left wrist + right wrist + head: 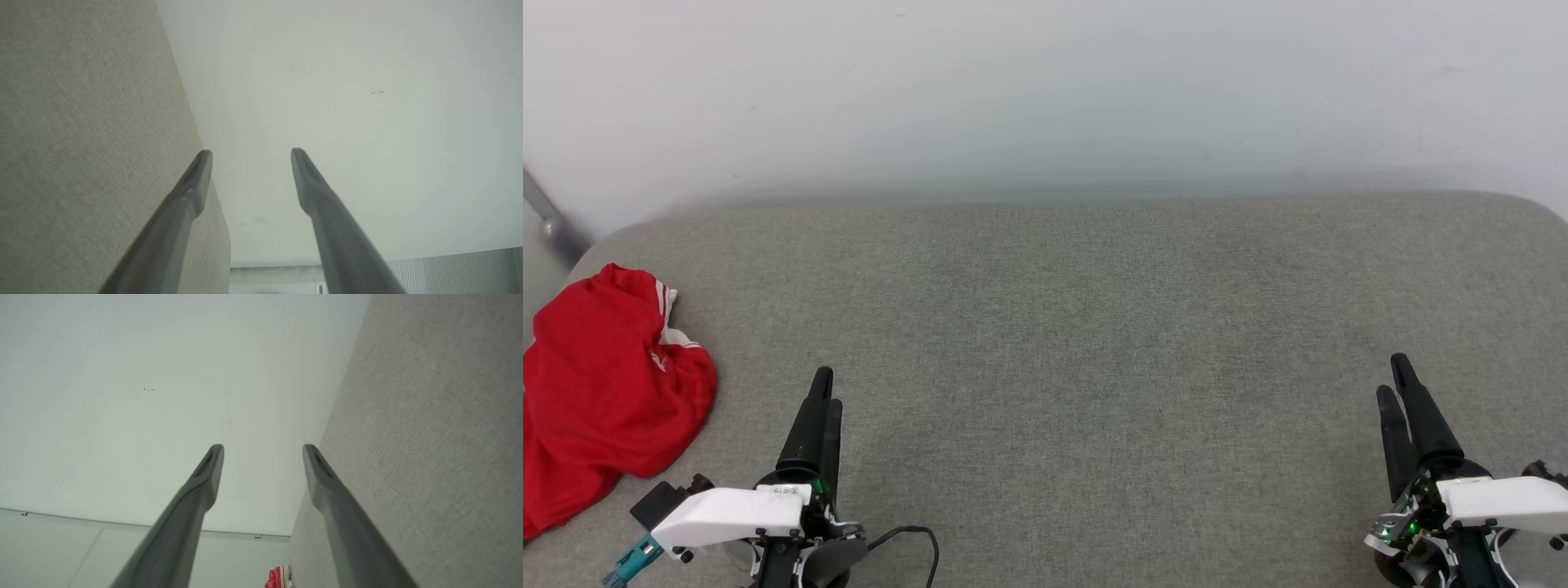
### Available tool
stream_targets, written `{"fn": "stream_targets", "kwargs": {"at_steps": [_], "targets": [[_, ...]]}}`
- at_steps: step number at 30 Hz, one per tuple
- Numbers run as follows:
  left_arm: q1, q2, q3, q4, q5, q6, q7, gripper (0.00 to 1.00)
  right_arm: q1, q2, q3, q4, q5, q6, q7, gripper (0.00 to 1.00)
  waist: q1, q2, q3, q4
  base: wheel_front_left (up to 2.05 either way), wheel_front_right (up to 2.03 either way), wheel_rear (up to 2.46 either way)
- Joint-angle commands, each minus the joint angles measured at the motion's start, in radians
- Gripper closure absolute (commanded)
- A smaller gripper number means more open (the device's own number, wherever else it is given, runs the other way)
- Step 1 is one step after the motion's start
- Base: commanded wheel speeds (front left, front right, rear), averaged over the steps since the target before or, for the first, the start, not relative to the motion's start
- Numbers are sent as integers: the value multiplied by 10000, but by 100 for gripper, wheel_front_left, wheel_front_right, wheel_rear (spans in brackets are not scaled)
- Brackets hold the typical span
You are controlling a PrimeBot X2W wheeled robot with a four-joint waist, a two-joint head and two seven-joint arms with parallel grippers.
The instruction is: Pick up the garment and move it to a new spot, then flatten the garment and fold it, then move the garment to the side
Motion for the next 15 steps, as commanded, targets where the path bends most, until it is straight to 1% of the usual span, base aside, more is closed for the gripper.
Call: {"fn": "stream_targets", "kwargs": {"at_steps": [1,7,15], "targets": [[-222,60,-95,-289,252,-5,-125,0,-117,-104,56,-268,-416,2,-132,0,-1,-1,2,4,0,0,0],[-220,55,-228,-434,1101,-5,-384,0,-96,-76,69,-466,-1915,2,-390,0,-1,-1,4,9,0,0,0],[-234,48,-304,-506,2804,-5,-701,0,-54,-51,235,-739,-4123,2,-710,0,-1,-1,8,-2,0,0,0]]}}
